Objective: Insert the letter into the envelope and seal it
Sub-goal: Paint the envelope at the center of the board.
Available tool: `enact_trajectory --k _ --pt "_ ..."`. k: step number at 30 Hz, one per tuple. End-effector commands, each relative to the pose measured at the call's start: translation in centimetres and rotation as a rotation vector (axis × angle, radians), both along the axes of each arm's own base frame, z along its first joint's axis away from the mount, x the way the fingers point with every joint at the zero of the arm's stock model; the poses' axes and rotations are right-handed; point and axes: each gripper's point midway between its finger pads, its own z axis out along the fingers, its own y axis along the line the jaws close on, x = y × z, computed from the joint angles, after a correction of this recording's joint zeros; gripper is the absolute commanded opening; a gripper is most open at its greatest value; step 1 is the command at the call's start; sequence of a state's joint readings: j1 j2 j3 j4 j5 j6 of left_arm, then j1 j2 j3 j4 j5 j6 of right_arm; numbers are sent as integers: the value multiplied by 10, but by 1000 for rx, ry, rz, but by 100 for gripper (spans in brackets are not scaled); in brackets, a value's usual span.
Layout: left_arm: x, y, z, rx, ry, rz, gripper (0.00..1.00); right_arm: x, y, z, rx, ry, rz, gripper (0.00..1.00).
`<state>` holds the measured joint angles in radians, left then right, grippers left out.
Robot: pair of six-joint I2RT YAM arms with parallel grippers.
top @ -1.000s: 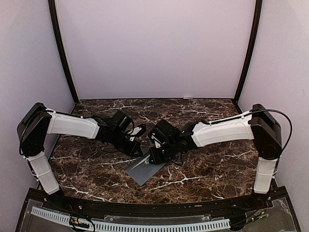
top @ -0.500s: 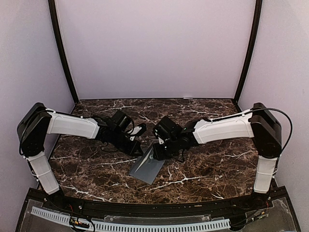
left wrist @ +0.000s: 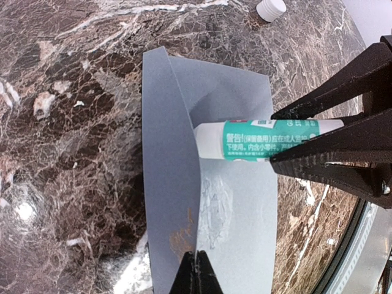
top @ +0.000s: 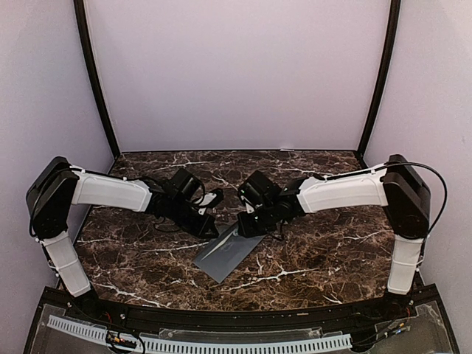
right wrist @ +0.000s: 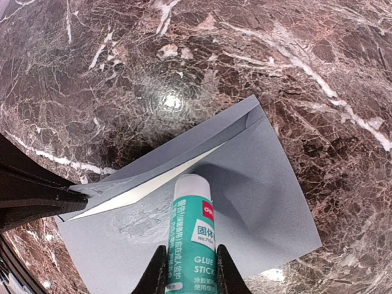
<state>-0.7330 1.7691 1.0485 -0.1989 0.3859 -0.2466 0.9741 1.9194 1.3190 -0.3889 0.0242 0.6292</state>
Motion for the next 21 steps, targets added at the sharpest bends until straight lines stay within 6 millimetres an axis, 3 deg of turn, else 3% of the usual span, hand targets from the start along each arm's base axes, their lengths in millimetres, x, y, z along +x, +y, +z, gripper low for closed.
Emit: enact_trajectory --k 1,14,21 --pt "-1 -1 7 -10 1 -12 0 10 3 5 6 -28 -2 0" --pt "-1 0 6 -9 2 -8 0 -4 8 -14 10 29 44 0" --pt "-1 0 6 -9 2 -6 0 -16 14 -13 29 42 63 0"
